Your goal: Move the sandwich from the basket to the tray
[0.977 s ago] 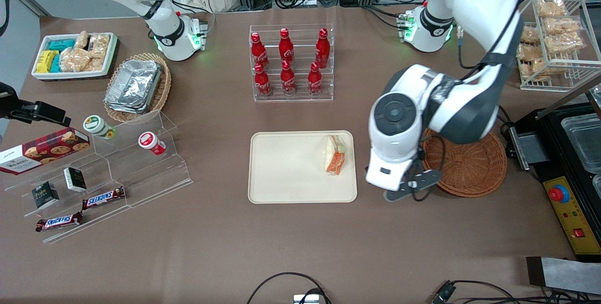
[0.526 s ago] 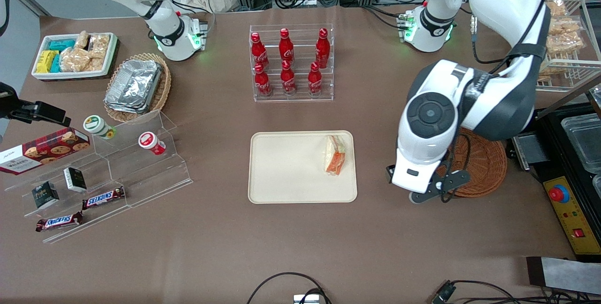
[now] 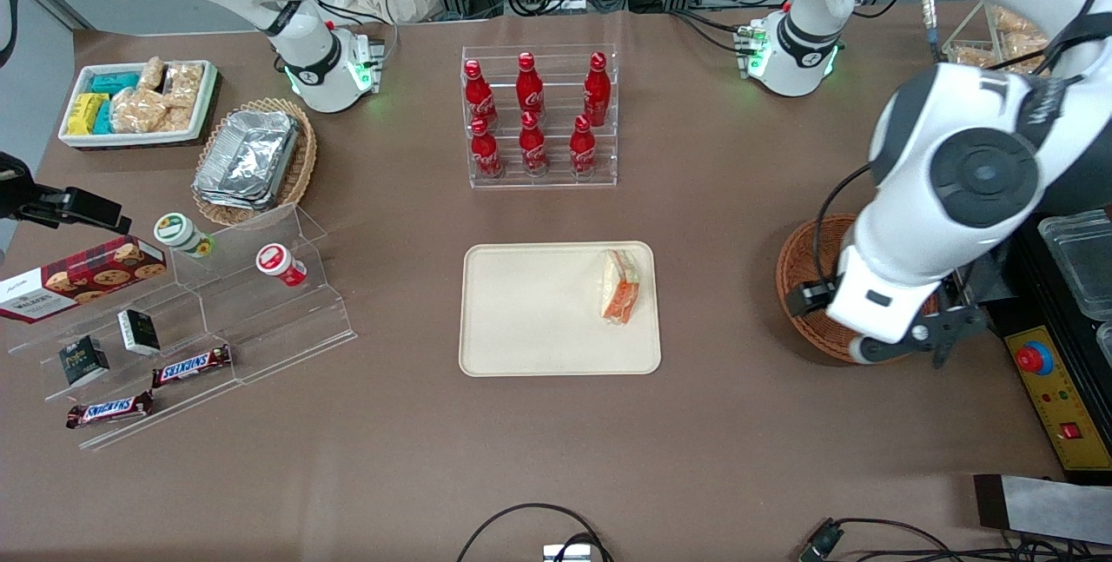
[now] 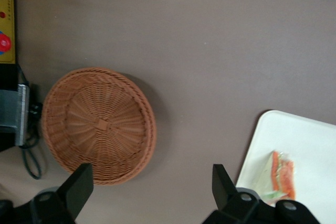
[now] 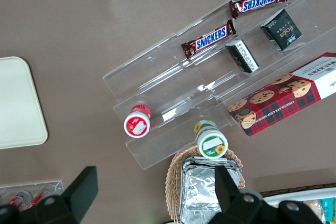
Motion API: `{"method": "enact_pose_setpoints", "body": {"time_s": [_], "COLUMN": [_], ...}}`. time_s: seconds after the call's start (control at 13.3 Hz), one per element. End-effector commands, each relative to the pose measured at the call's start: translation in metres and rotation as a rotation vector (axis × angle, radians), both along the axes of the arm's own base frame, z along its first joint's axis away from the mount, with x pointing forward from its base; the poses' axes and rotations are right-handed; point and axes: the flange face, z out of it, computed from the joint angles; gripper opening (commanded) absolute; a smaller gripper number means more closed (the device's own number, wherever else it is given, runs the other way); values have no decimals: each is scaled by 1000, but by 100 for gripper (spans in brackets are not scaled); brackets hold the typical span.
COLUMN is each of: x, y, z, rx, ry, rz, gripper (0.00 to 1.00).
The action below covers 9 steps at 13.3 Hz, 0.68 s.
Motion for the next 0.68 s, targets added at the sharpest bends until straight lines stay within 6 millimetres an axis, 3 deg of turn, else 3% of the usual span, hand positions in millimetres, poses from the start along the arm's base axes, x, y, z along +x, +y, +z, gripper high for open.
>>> {"method": "enact_pose_setpoints", "body": {"time_s": [0.0, 0.38, 0.6], "x": [-22, -54, -81], "y": [30, 72, 100], "z": [21, 46, 70], "rx": [-5, 4, -12], "ry": [9, 19, 13], "rz": [-48, -126, -165], "gripper": [100, 100, 100]}}
